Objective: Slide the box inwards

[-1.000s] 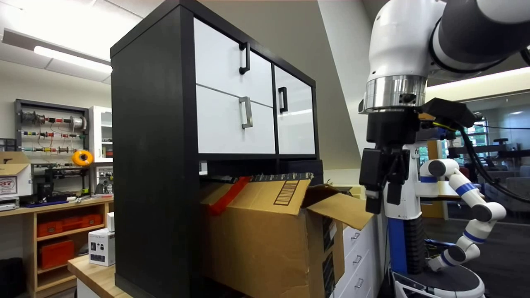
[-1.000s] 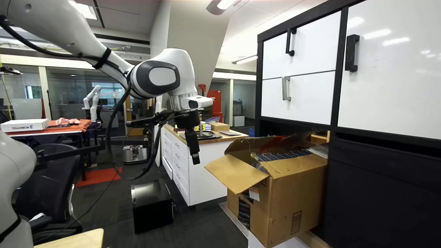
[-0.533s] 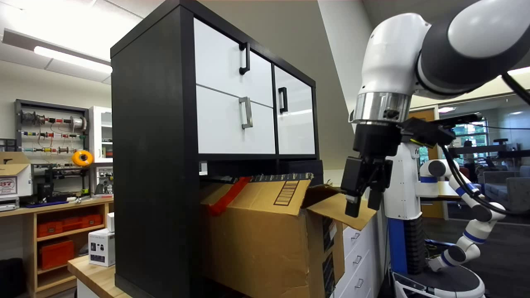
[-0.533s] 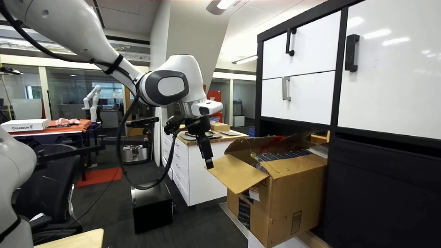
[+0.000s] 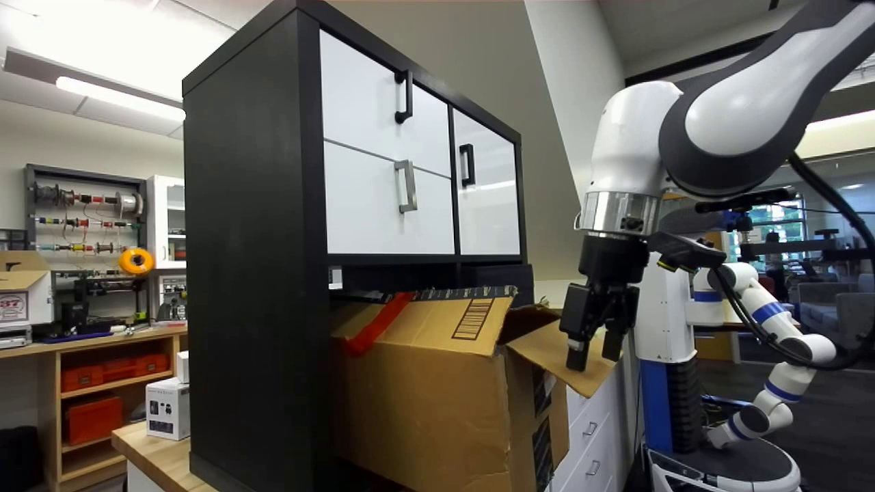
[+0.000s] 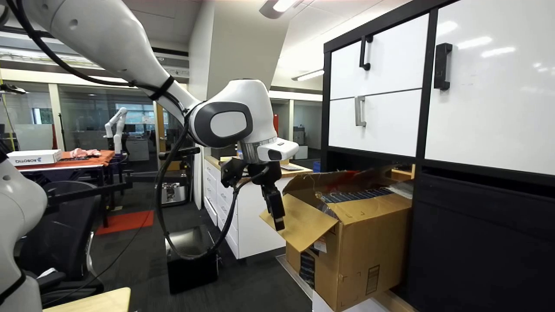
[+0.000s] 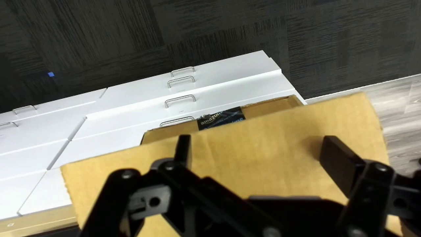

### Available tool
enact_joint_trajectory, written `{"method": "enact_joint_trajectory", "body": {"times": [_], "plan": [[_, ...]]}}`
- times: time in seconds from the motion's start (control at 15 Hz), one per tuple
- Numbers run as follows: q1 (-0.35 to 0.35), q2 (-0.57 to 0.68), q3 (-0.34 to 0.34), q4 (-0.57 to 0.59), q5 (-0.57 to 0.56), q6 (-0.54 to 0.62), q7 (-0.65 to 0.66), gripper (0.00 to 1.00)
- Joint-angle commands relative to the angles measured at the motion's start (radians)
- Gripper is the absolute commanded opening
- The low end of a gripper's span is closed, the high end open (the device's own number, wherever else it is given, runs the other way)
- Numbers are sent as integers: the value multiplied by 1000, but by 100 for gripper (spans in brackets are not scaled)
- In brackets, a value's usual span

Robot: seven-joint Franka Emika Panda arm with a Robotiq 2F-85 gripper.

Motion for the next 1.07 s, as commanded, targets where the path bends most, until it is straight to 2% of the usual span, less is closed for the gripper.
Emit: {"method": "enact_joint_trajectory", "body": {"times": [0.0,0.4,0.67,0.73,0.87,1.0], "plan": [[8,38,-29,0,35,75,-75,100],[33,103,-67,-13,121,234,-253,100],[61,160,-100,-10,273,291,-422,100],[69,176,-104,-6,314,306,-462,93],[74,205,-104,9,409,317,-556,67],[75,228,-99,28,501,328,-650,53]]}}
